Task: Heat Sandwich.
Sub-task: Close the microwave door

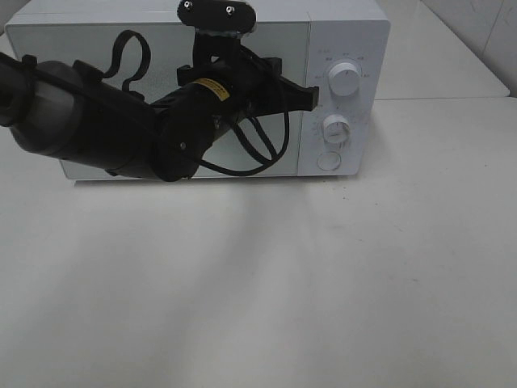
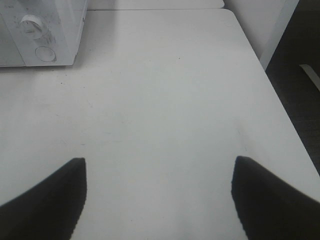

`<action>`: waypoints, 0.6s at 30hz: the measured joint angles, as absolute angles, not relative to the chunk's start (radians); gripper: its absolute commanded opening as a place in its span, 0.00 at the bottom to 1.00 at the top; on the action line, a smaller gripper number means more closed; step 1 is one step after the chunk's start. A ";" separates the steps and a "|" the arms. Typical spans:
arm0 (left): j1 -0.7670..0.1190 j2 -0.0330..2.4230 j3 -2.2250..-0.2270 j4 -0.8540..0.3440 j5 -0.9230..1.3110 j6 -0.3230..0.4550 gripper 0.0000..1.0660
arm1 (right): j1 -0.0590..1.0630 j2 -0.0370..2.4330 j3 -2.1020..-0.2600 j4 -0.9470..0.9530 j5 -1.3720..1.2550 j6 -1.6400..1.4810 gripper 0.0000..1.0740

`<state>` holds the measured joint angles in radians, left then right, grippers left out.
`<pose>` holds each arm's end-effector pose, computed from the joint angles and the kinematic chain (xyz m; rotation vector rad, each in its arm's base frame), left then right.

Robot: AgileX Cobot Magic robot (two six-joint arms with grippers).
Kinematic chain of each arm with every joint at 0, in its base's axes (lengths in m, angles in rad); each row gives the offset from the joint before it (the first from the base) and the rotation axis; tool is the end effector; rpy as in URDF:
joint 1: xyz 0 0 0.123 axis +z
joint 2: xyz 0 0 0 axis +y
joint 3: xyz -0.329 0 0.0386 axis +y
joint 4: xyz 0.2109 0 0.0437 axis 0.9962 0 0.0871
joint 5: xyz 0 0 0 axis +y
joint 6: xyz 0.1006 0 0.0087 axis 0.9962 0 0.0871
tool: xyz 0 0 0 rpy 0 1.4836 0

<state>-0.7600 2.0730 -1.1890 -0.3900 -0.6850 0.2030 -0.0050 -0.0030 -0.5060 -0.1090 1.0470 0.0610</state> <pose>0.3477 -0.2970 0.2427 0.3833 1.6923 -0.4313 -0.0757 -0.0091 0.2579 0.0713 2.0169 -0.0944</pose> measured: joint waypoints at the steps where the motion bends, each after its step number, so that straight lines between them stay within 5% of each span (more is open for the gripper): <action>1: -0.760 2.073 -1.189 -0.390 -0.684 0.203 0.00 | -0.005 -0.003 -0.506 -0.109 1.047 0.061 0.71; 18: -0.767 2.057 -1.166 -0.409 -0.693 0.220 0.00 | -0.005 -0.003 -0.506 -0.109 1.047 0.061 0.71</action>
